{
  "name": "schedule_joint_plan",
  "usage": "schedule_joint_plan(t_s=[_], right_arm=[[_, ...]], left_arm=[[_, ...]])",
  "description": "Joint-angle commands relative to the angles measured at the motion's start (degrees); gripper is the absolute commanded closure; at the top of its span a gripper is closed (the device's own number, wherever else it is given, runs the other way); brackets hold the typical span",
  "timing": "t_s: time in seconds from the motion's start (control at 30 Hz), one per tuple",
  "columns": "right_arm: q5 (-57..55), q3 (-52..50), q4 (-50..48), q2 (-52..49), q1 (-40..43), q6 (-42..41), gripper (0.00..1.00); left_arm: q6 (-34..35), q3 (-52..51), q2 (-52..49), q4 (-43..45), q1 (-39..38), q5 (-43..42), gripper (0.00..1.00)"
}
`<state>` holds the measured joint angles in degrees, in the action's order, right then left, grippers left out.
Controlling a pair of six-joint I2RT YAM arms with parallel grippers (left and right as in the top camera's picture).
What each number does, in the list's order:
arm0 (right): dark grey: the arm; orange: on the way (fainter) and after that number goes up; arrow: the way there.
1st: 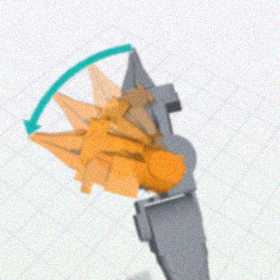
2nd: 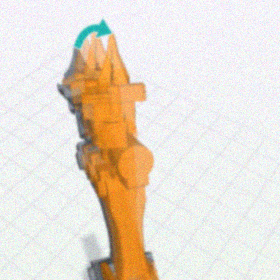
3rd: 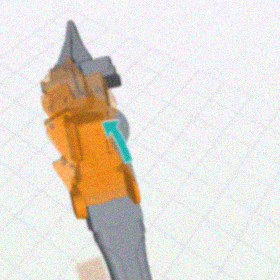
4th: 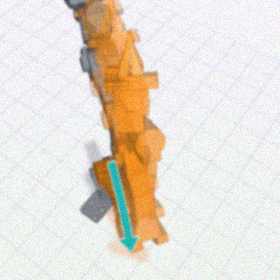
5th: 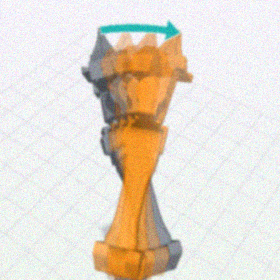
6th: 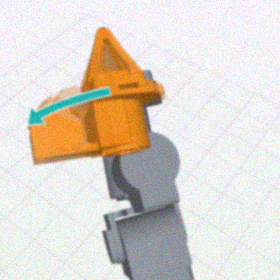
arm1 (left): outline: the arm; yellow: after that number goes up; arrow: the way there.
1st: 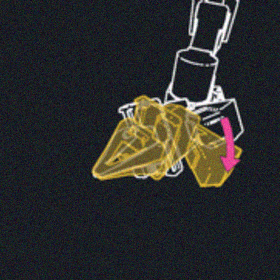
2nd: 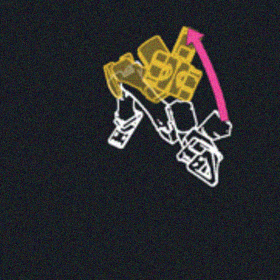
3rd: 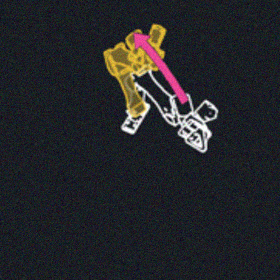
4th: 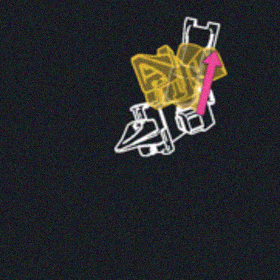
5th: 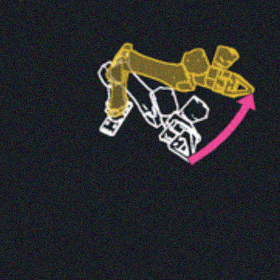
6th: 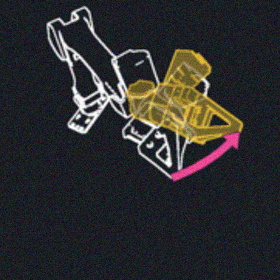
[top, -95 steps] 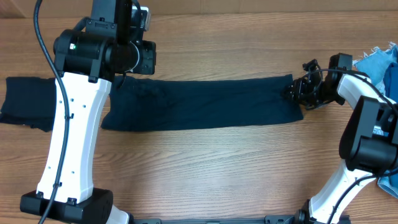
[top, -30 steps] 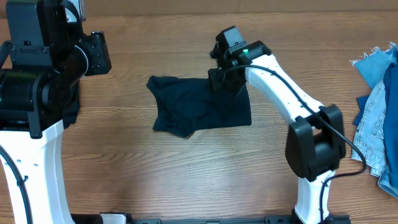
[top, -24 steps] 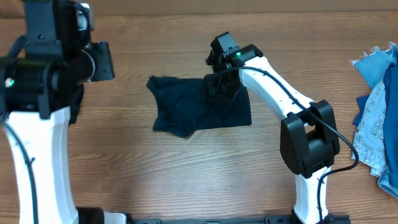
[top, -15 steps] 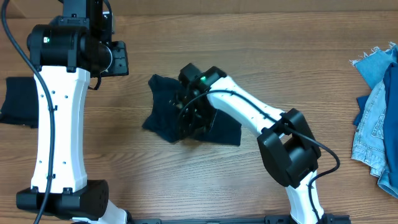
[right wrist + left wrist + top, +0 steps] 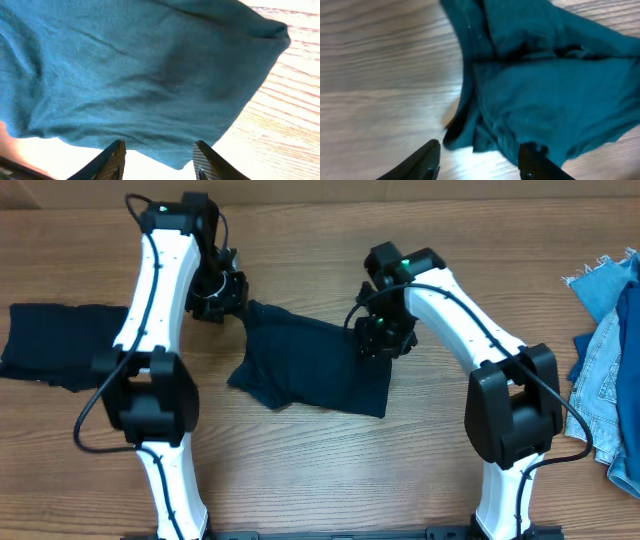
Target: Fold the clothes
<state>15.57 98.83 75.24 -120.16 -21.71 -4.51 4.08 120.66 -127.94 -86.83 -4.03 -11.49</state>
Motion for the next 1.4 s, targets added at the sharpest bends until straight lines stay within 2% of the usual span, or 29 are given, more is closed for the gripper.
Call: schedule_joint_plan(t_s=[0.0, 0.1, 0.2, 0.27, 0.37, 0.57, 0.7, 0.87, 0.93, 1.0, 1.1, 1.17, 1.2, 1.23, 1.37], right_arm=[[2.6, -0.1, 0.4, 2.2, 0.2, -0.2, 0.52], [2.6, -0.2, 1.2, 2.2, 0.2, -0.2, 0.52], [2.6, -0.2, 2.9, 2.2, 0.2, -0.2, 0.52], [2.5, -0.2, 3.1, 2.2, 0.2, -0.2, 0.52], [2.5, -0.2, 3.1, 2.2, 0.3, -0.2, 0.46], [1.7, -8.4, -2.0, 1.3, 1.0, -0.8, 0.46], [0.7, -14.2, -5.7, 1.3, 2.8, -1.5, 0.49], [-6.8, -14.3, -9.2, 1.3, 3.5, -1.7, 0.48], [-3.7, -14.1, -9.4, 1.6, 3.5, -1.4, 0.51], [2.5, -13.6, -9.9, 3.7, 3.5, 0.3, 0.54], [2.5, -11.7, -13.2, 10.4, 3.5, -0.6, 0.55], [2.3, -11.3, -15.3, 13.6, 3.5, -4.4, 0.55], [2.4, -11.3, -15.6, 13.7, 3.5, -5.2, 0.6], [2.6, -11.8, -16.3, 13.5, 3.5, -6.0, 0.69], [4.6, -19.2, -23.0, 12.7, 2.9, -5.5, 0.85]], left_arm=[[-3.1, 0.1, -7.0, 2.6, 0.0, -5.3, 0.43], [-3.3, 0.1, -11.6, 6.0, -0.1, -8.0, 0.55], [-3.3, 0.1, -12.3, 8.0, -0.1, -8.0, 0.6], [-3.3, 0.1, -12.3, 9.3, -0.1, -8.0, 0.76], [-3.2, 0.1, -12.3, 9.2, -0.1, -8.0, 0.96], [-3.3, 0.2, -12.0, 9.0, 0.6, -8.0, 0.96], [-3.2, 0.4, -12.0, 14.3, 1.8, -9.4, 0.96], [-2.8, 3.4, -11.8, 17.9, 3.7, -12.2, 0.96], [-2.8, 5.5, -11.8, 18.3, 4.0, -16.0, 0.96], [-2.8, 5.5, -11.8, 17.8, 3.9, -16.2, 0.96], [-2.8, 5.5, -11.8, 17.7, 3.9, -16.2, 0.96], [-2.8, 5.5, -11.8, 17.7, 3.9, -16.0, 0.96], [-2.8, 5.5, -11.8, 17.7, 3.9, -15.8, 0.96], [-2.8, 5.5, -11.8, 17.7, 3.9, -14.9, 0.96], [-2.8, 5.5, -11.8, 20.1, 3.9, -13.4, 0.96]])
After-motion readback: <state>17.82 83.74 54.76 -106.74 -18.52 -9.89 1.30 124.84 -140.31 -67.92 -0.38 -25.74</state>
